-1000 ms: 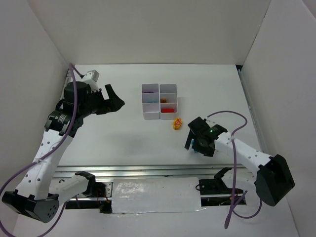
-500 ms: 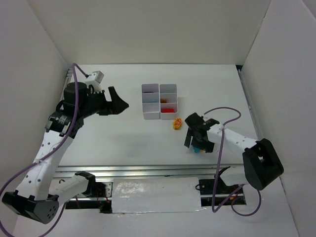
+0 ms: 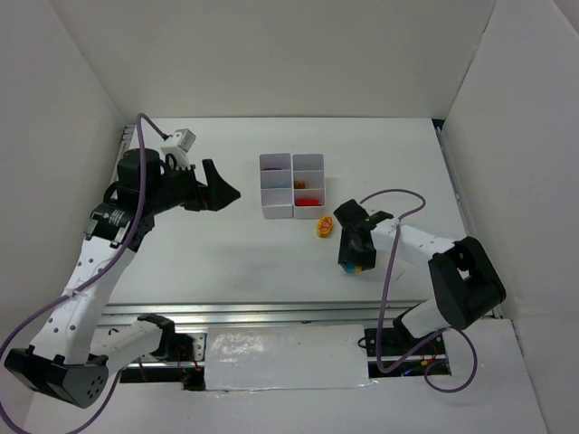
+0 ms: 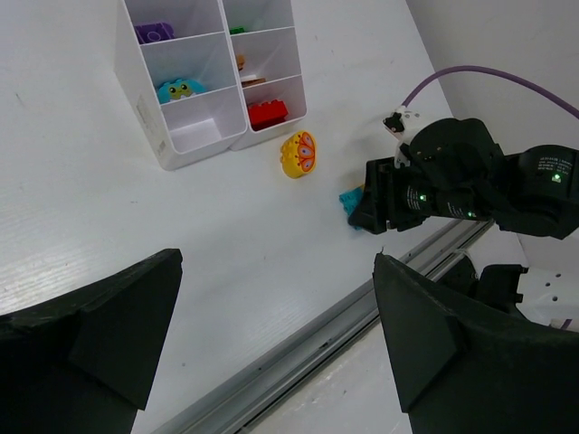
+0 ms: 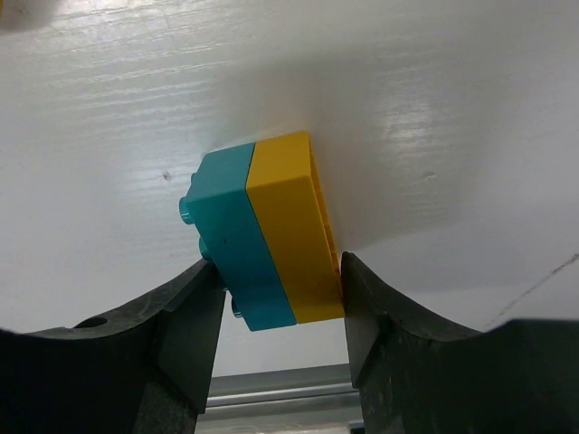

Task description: Sort the legos into containers by color

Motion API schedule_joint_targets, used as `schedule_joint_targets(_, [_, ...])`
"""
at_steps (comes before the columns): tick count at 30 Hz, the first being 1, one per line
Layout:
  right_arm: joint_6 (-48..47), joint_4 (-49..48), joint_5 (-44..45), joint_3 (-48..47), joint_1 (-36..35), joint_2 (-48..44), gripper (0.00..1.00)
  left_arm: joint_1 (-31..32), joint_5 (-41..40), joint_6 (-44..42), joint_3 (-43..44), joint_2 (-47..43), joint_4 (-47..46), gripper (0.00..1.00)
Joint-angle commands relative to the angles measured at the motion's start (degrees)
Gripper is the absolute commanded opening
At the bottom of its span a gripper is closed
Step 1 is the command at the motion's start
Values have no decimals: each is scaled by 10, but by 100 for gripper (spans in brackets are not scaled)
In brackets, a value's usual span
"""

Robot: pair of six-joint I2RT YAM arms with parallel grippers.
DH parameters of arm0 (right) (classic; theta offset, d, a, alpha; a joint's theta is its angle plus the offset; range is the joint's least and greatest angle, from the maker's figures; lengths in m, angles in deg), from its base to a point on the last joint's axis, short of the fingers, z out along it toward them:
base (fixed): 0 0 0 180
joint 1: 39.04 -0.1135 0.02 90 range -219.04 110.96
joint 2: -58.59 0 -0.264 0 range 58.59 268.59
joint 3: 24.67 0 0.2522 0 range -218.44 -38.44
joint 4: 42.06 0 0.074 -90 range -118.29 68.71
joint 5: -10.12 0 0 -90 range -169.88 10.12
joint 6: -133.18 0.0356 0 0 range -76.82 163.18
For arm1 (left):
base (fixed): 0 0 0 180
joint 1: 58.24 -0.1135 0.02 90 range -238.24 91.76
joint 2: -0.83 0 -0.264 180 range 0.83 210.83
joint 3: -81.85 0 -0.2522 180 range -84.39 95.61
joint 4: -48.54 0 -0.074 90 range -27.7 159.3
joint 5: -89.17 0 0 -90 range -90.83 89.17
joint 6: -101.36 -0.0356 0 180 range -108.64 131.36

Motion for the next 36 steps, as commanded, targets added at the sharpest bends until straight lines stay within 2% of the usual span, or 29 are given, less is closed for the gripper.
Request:
schedule_joint_targets(1, [-6,-39,-15,-8,1,2,53,-1,4,-17,24,4,-18,100])
schedule_joint_targets(5, [-7,-56,-20,0,-8,1,37,-1,6,-13,16,8,-23,100])
schedule_joint_targets(6, [-6,-59,-18,-1,-17,-1,28,-1,5,-9,15,9,-24,99])
schedule_joint_targets(7, [-6,-64,-17,-6,-22,-15,23,-1,5,-7,16,12,-24,100])
schedule_joint_targets(8, [-7,-71,-21,-8,-37,-37,4,-1,3,-1,18,15,-23,100])
schedule_joint_targets(9, [-3,-72,-20,-13,-45,-50,0,-1,3,4,19,18,-23,100])
schedule_joint_targets(11, [-5,-87,-27,-27,-63,-83,0,-2,7,21,26,28,-25,99])
schedule_joint_targets(15, [6,-108,-22,-70,-119,-142,0,-3,88,127,8,45,-80,100])
schedule_joint_targets(16, [11,-107,-15,-95,-141,-150,0,-2,138,153,-19,46,-148,100])
schedule_joint_targets(19, [35,-104,0,-145,-170,-153,0,17,172,235,-58,49,-256,100])
schedule_joint_targets(22, [39,-98,-5,-207,-187,-144,0,41,166,249,-52,69,-273,99])
schedule_joint_targets(26, [39,-80,39,-269,-223,-129,0,76,135,229,-23,95,-237,99])
schedule_joint_targets(30, [33,-84,39,-305,-228,-123,0,79,123,224,-13,109,-225,93])
schedule_joint_targets(36, [19,-44,48,-356,-237,-84,0,82,133,232,-3,132,-245,89])
